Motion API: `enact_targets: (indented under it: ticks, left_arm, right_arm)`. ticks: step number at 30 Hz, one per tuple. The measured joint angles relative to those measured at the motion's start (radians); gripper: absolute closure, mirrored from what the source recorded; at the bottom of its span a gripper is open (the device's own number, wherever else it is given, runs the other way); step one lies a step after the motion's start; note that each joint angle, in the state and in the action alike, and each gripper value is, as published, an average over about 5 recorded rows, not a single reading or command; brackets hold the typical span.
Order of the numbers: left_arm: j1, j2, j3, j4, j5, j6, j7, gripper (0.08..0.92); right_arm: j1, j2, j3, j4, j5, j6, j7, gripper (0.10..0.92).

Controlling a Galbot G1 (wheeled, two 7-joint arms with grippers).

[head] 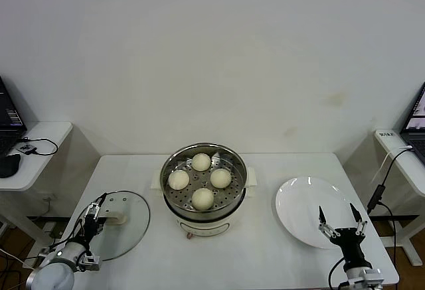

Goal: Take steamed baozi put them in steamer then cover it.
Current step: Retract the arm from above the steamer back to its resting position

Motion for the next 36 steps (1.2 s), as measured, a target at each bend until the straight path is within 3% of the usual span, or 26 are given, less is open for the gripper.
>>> enact_targets:
  ticks: [10, 31, 36]
  left_arm:
    - [-0.028, -0.017, 0.007, 0.033, -0.032, -0.002, -0.021, 0.207]
    - [-0.018, -0.036, 0.004, 0.063, -0.077, -0.002, -0.075, 0.804]
    - [0.006, -0.036, -0.013, 0.024, -0.083, 0.017, -0.08, 0.857]
  right_arm:
    - [0.002, 0.007, -0.009, -0.005, -0.011, 0.006, 0.001, 0.203]
    - [0.0, 0.007, -0.016, -0.008, -0.021, 0.012, 0.002, 0.203]
    - [0.0, 0.008, -0.019, -0.004, -0.027, 0.014, 0.002, 0.202]
